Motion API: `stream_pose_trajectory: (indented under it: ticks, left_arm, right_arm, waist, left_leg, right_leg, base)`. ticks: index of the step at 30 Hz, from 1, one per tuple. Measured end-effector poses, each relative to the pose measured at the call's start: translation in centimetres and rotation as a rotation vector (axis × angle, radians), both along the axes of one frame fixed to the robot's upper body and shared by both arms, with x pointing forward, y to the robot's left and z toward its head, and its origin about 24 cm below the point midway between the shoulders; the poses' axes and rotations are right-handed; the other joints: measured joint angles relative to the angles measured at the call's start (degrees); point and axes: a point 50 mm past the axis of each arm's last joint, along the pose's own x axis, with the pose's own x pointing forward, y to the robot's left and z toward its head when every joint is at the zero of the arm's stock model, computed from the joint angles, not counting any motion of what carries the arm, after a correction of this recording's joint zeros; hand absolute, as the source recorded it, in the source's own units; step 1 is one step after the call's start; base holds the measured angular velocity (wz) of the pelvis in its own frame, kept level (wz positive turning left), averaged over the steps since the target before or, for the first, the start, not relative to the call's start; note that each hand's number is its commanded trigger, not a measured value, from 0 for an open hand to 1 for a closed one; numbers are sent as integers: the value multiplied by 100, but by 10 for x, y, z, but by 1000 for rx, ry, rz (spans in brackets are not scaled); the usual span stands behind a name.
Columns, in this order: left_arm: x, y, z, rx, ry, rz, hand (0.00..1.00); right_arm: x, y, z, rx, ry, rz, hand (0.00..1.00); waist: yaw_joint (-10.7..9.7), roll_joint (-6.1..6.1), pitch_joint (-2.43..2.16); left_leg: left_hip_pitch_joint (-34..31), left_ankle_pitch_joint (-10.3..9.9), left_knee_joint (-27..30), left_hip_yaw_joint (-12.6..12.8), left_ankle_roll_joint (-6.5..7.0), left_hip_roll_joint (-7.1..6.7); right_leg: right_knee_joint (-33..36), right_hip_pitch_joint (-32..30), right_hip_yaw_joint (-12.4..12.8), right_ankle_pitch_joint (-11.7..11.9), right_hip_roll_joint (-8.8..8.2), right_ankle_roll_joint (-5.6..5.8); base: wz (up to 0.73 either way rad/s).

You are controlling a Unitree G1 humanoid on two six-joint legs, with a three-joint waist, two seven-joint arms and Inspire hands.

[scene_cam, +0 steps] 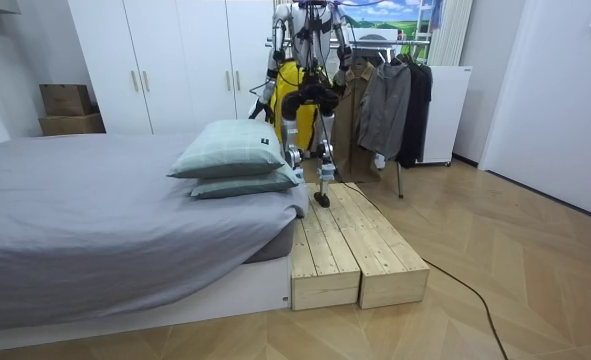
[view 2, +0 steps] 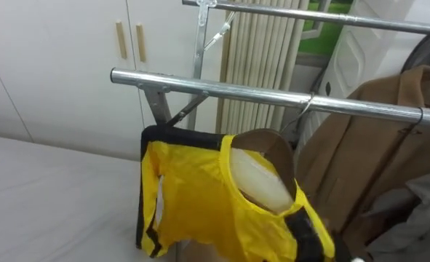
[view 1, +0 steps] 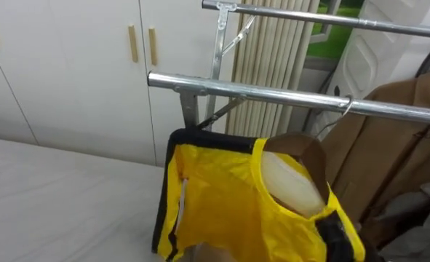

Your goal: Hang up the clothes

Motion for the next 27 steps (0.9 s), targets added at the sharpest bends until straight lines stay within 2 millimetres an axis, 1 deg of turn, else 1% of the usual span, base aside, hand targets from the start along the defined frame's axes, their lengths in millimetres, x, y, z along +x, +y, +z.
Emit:
stream_pose_trajectory:
  ticks: [1, 2, 4, 5, 7, 8, 9, 10, 11, 12, 14, 17, 20, 25, 27]
  left_arm:
    - [-1, 1, 0, 3, 3, -1, 0]
    - [-4, 3, 0, 11, 8, 5, 0]
    - [-5, 6, 1, 16, 7, 23, 0]
    - [-4, 8, 1, 17, 5, 33, 0]
    - [-3, 11, 3, 19, -3, 45, 0]
    - [-2, 12, 3, 22, -4, 42, 0]
    - [-3, 14, 4, 27, -3, 40, 0]
    - [-3, 16, 4, 30, -5, 39, 0]
    - [-3, 20, 6, 40, -7, 34, 0]
    - [-3, 23, 7, 52, -10, 27, 0]
    - [-2, 25, 9, 62, -15, 14, 0]
    - [0, 25, 10, 68, -19, 3, 0]
    - [-1, 25, 10, 72, -20, 7, 0]
    - [-3, 25, 9, 75, -15, 7, 0]
    - [-4, 25, 9, 73, -12, 10, 0]
  right_arm:
    - [-6, -1, -3, -17, 28, 2, 0]
    - [-14, -3, -6, -47, 64, 16, 0]
    - [-19, -5, -7, -92, 89, 52, 0]
    - [-19, -6, -6, -132, 92, 77, 0]
    - [-16, -6, -4, -189, 79, 111, 0]
    - [-14, -6, -3, -219, 63, 132, 0]
    - [-11, -5, -1, -242, 43, 149, 0]
    - [-10, -4, 0, -258, 34, 160, 0]
    - [-9, -5, 1, -287, 19, 181, 0]
    - [-9, -5, 2, -312, 7, 196, 0]
    - [-10, -7, 5, -342, -14, 209, 0]
    - [-15, -10, 6, -385, -33, 211, 0]
    - [-22, -11, 5, -385, -30, 205, 0]
    - [-37, -13, -5, -364, 35, 174, 0]
    - [-44, -15, -9, -332, 64, 125, 0]
  waist:
    - [6, 7, 3]
    - [11, 18, 12]
    - [10, 10, 27]
    - [-6, -56, 74]
    - [-2, -89, 84]
    - [1, -158, 94]
    - [12, -183, 92]
    - [14, -203, 102]
    - [16, -259, 108]
    - [31, -314, 104]
    - [35, -353, 93]
    - [41, -347, 87]
    - [35, -329, 79]
    - [15, -312, 80]
    - [12, -288, 74]
  left_leg:
    - [2, 0, 0, 44, 0, 5]
    - [4, 0, 0, 128, 0, 13]
    - [5, 0, 0, 138, 0, 15]
    - [5, 0, 0, 138, 0, 15]
    - [4, 0, 0, 132, 0, 15]
    - [2, 0, 0, 121, 0, 14]
    - [1, 0, 2, 119, 0, 14]
    - [0, 0, 2, 118, 0, 13]
    - [-1, 0, 2, 114, -1, 12]
    - [-2, -1, 2, 111, -1, 11]
    - [-2, -2, 1, 110, -1, 8]
    - [-1, -12, 1, 110, 5, 4]
    - [9, -12, 0, 108, 5, 9]
    - [67, -12, -3, 103, 5, 10]
    - [106, -12, -22, 107, 5, 9]
  right_leg:
    - [11, -22, 37, 1, 17, -1]
    - [66, -87, 127, 1, 40, -2]
    - [130, -158, 200, 2, 56, -5]
    - [183, -185, 221, -8, 58, -19]
    - [189, -188, 263, -10, 60, -21]
    - [190, -190, 309, -11, 76, -20]
    - [188, -191, 321, -11, 81, -19]
    - [182, -192, 323, -11, 82, -20]
    - [175, -192, 323, -11, 81, -19]
    - [177, -191, 320, -9, 80, -17]
    - [170, -178, 317, 10, 77, -9]
    - [126, -156, 310, 47, 72, 6]
    - [87, -127, 298, 72, 74, 4]
    - [81, -67, 295, 72, 74, 5]
    - [81, -36, 297, 72, 72, 5]
  base:
    - [-36]
    - [-45]
    - [-33]
    - [-5]
    - [3]
    - [4]
    - [0]
    - [0]
    - [0]
    - [0]
    - [0]
    - [0]
    - [0]
    - [0]
    - [0]
